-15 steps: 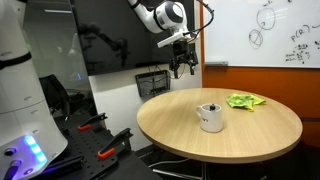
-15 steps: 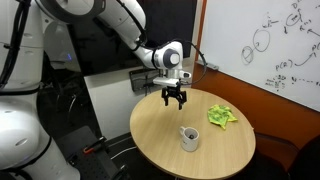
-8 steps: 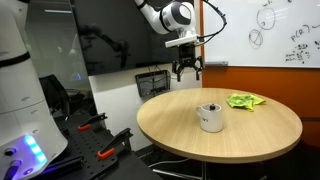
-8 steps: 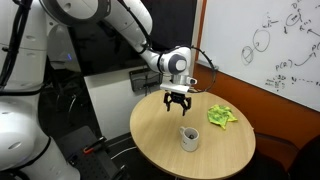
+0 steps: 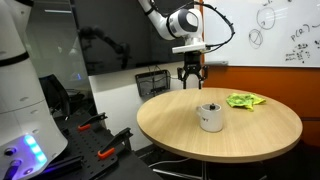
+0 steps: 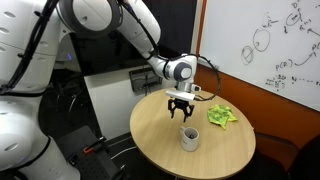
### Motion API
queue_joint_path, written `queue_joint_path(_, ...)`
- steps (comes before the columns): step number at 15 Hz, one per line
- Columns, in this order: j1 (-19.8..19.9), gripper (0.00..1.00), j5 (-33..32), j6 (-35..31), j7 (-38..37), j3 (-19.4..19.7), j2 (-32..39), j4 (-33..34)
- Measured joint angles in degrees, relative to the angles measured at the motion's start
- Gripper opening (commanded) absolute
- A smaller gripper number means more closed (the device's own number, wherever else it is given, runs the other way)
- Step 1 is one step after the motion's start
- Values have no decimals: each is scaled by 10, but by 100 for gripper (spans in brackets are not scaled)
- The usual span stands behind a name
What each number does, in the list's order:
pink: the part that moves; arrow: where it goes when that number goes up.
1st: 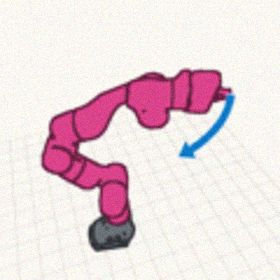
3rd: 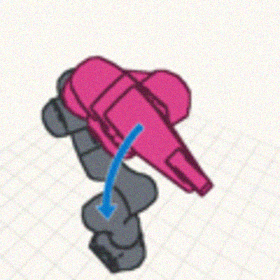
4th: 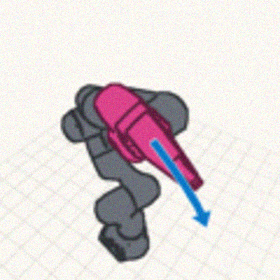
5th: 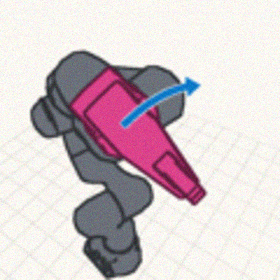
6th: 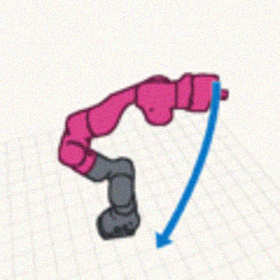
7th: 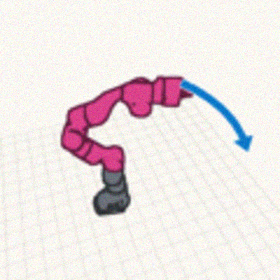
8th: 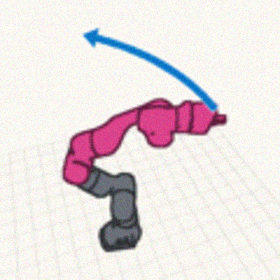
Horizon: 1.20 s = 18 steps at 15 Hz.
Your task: Put the marker on the table
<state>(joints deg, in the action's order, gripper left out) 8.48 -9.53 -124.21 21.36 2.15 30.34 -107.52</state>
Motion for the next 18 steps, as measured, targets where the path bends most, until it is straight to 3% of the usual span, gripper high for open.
queue_joint_path(3,4,78,0,0,0,2,49,44)
queue_joint_path(7,22,60,0,3,1,2,114,119)
queue_joint_path(18,53,57,2,84,20,0,219,255)
